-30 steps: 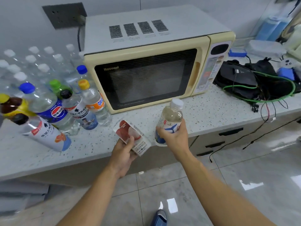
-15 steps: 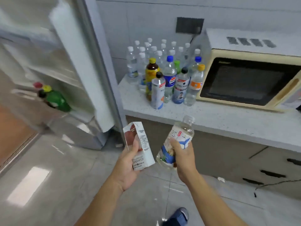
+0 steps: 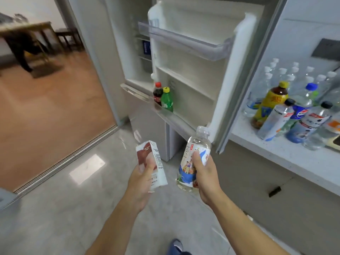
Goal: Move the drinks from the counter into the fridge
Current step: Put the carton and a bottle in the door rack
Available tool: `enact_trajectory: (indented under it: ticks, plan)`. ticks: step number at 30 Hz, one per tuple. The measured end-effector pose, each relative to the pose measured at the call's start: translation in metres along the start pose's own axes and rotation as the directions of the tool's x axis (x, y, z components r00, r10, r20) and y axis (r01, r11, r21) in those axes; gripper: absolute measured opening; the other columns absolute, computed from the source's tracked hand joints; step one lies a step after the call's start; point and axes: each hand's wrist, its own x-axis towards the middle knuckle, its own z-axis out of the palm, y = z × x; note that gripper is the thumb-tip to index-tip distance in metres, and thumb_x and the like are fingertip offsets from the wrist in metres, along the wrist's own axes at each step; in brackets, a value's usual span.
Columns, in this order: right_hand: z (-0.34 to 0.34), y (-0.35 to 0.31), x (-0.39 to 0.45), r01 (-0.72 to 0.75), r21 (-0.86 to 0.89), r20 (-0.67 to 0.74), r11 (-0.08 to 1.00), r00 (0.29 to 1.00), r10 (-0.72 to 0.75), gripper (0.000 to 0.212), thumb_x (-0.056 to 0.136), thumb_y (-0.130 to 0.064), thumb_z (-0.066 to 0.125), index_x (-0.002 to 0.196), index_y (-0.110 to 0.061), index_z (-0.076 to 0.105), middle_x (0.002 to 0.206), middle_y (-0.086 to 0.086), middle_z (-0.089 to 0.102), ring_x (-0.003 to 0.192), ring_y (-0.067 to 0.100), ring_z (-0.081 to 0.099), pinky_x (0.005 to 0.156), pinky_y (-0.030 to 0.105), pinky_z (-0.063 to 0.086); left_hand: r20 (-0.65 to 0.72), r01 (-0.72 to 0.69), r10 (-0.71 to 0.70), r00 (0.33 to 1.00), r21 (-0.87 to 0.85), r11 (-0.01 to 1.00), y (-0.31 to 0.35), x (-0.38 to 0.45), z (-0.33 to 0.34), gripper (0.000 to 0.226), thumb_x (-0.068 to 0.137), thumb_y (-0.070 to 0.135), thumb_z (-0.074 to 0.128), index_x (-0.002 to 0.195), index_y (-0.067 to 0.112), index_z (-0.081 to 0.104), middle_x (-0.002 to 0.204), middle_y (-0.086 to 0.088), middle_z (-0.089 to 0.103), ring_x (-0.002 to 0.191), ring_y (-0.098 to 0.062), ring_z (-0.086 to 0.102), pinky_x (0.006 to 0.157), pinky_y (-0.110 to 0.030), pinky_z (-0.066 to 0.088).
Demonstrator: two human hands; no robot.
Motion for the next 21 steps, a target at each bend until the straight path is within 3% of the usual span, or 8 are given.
enact_trajectory:
  ticks: [4, 8, 10, 13, 18, 21]
  plan:
    - [0.025, 0.001, 0.033, 0.086, -0.047, -0.020, 0.995, 0.996, -0.087, 0.020, 0.092, -0.023, 0.069, 0.108, -0.029, 0.059, 0.096, -0.008, 0.074, 0.088, 0.010, 0.072, 0.069, 0.024, 0.059, -0.023, -0.096, 0.097, 0.995, 0.037, 0.995, 0.029, 0.039, -0.010, 0.058, 0.072, 0.046, 0.071, 0.121, 0.015, 0.062, 0.106, -0.009, 0.073, 0.080, -0.018, 0.071, 0.060, -0.031, 0.056]
    - [0.044, -0.016, 0.064, 0.194, -0.128, -0.040, 0.973, 0.979, -0.200, 0.043, 0.072, -0.026, 0.076, 0.104, -0.039, 0.050, 0.086, -0.016, 0.068, 0.069, -0.001, 0.066, 0.052, 0.020, 0.053, 0.049, -0.161, 0.155, 0.987, 0.154, 0.975, 0.066, 0.090, -0.012, 0.037, 0.081, 0.024, 0.076, 0.116, 0.020, 0.063, 0.104, -0.006, 0.074, 0.085, -0.020, 0.074, 0.066, -0.035, 0.058]
    - [0.049, -0.025, 0.081, 0.262, -0.188, -0.077, 0.946, 0.957, -0.280, 0.050, 0.071, -0.019, 0.080, 0.106, -0.035, 0.048, 0.096, -0.007, 0.065, 0.079, 0.004, 0.066, 0.063, 0.021, 0.054, 0.089, -0.200, 0.184, 0.979, 0.233, 0.952, 0.085, 0.117, -0.007, 0.034, 0.084, 0.012, 0.076, 0.114, 0.023, 0.063, 0.105, -0.006, 0.075, 0.087, -0.020, 0.074, 0.070, -0.038, 0.059]
    - [0.054, -0.036, 0.106, 0.380, -0.280, -0.095, 0.882, 0.903, -0.419, 0.062, 0.068, -0.015, 0.085, 0.112, -0.032, 0.044, 0.110, -0.001, 0.057, 0.096, 0.007, 0.061, 0.076, 0.015, 0.050, 0.127, -0.293, 0.265, 0.956, 0.345, 0.892, 0.113, 0.155, 0.010, 0.043, 0.077, 0.015, 0.080, 0.114, 0.029, 0.064, 0.102, 0.001, 0.076, 0.088, -0.017, 0.075, 0.071, -0.035, 0.061]
    - [0.056, -0.058, 0.140, 0.530, -0.409, -0.100, 0.743, 0.783, -0.614, 0.071, 0.068, -0.023, 0.085, 0.118, -0.041, 0.039, 0.112, -0.036, 0.046, 0.105, -0.008, 0.051, 0.089, 0.005, 0.038, 0.297, -0.461, 0.358, 0.885, 0.455, 0.762, 0.158, 0.205, 0.048, 0.049, 0.070, 0.026, 0.084, 0.102, 0.056, 0.061, 0.100, 0.019, 0.074, 0.091, -0.001, 0.071, 0.075, -0.022, 0.058]
    - [0.056, -0.061, 0.159, 0.539, -0.471, -0.102, 0.698, 0.753, -0.651, 0.079, 0.069, -0.011, 0.085, 0.125, -0.041, 0.039, 0.119, -0.036, 0.046, 0.113, -0.007, 0.050, 0.093, 0.004, 0.036, 0.418, -0.520, 0.336, 0.844, 0.483, 0.704, 0.173, 0.237, 0.066, 0.046, 0.066, 0.019, 0.085, 0.093, 0.050, 0.064, 0.090, 0.019, 0.073, 0.084, 0.002, 0.069, 0.074, -0.017, 0.054]
